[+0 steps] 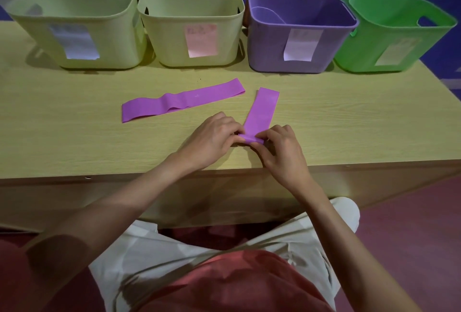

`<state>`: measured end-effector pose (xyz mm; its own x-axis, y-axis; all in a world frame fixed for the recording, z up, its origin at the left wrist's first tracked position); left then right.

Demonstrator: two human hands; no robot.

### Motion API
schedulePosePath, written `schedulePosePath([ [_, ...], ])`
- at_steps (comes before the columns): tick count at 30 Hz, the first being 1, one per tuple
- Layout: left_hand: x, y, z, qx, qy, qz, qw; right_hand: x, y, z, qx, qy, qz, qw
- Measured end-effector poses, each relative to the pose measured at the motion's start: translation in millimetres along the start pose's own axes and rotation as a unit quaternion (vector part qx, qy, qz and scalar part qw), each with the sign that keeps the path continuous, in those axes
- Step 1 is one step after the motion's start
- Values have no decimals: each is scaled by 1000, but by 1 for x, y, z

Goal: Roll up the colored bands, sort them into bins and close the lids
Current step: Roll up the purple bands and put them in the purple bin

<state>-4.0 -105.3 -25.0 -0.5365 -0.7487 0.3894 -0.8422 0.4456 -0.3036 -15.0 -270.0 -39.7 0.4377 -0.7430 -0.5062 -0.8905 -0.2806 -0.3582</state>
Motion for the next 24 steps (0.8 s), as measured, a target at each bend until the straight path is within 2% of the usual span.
schedulePosePath([
  [6, 1, 1, 5, 8, 5, -6, 1000, 3, 4, 5, 24, -21, 36, 999],
  [12, 0, 1, 2, 29, -10, -17, 999, -1, 6, 6, 45, -67, 34, 996],
  [19, -3, -4, 13, 38, 22, -51, 998, 8, 6, 7, 44, -31, 34, 998],
  [24, 2, 0, 8, 64, 13, -10, 998, 10, 4, 8, 46, -27, 41, 998],
])
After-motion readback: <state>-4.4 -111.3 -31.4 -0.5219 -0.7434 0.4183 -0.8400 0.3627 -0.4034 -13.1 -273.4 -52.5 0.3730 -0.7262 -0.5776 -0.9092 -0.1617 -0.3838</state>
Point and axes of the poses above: each hand's wrist, its own y-axis away from the middle knuckle, its own z-axis out of the palm, x = y × z, the point moved 4 cm from there along -y, towards the middle knuckle, and after that the axes turned 2 degrees about -x, right-handed, at the moved point
